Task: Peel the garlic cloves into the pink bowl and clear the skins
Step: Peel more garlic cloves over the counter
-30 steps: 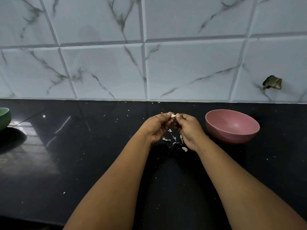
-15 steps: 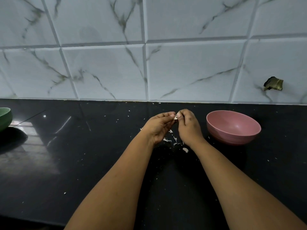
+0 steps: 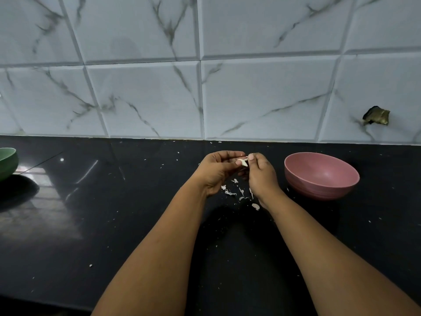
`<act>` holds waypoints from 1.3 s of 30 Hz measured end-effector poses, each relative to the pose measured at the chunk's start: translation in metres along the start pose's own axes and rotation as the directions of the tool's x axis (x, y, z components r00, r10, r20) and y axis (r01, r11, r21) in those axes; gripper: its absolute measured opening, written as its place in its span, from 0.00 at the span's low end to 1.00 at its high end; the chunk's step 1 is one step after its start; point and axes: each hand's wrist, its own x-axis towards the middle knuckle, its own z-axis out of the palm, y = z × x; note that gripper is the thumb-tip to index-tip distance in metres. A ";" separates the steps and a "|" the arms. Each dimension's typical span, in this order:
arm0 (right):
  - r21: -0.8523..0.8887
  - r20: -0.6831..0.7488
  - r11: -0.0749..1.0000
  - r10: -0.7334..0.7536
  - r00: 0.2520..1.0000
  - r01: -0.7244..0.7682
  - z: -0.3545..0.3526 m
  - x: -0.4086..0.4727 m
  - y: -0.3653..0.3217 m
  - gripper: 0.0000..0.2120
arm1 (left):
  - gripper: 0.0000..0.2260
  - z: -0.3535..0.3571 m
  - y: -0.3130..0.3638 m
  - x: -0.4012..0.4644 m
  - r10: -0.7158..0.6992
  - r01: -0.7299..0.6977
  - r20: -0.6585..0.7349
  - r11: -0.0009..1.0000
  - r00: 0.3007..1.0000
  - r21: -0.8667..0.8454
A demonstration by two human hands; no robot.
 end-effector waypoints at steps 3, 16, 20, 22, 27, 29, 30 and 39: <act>0.040 -0.005 0.999 0.029 1.000 -0.029 0.001 0.001 0.000 0.11 | 0.09 0.000 0.001 -0.001 0.024 -0.024 0.008 0.999 1.000 0.048; 0.318 -0.052 0.936 0.173 0.984 -0.148 -0.026 0.010 -0.006 0.11 | 0.12 -0.012 0.008 -0.001 0.110 -0.103 -0.001 0.936 0.994 0.336; -0.024 -0.031 1.000 0.017 0.999 -0.018 -0.021 0.005 0.001 0.16 | 0.14 -0.009 0.005 0.000 0.131 -0.114 -0.022 0.924 0.991 0.366; -0.218 -0.039 0.969 -0.126 0.991 0.114 -0.020 0.003 0.001 0.16 | 0.14 -0.009 0.006 0.001 0.153 -0.127 -0.044 0.924 0.987 0.361; -0.223 -0.090 0.934 -0.306 0.948 0.280 -0.017 0.002 0.000 0.08 | 0.14 -0.011 0.008 0.001 0.193 -0.143 -0.108 0.921 0.975 0.362; -0.113 -0.086 0.964 -0.252 0.964 0.242 -0.018 0.003 0.000 0.07 | 0.14 -0.011 0.007 0.000 0.207 -0.148 -0.103 0.902 0.973 0.405; -0.068 -0.078 0.972 -0.229 0.970 0.224 -0.018 0.003 -0.001 0.06 | 0.14 -0.011 0.006 0.000 0.211 -0.150 -0.101 0.894 0.972 0.422; 0.270 0.045 0.962 -0.056 0.997 0.042 -0.013 -0.004 -0.007 0.02 | 0.15 -0.009 0.006 -0.001 0.263 -0.200 -0.092 0.881 0.960 0.429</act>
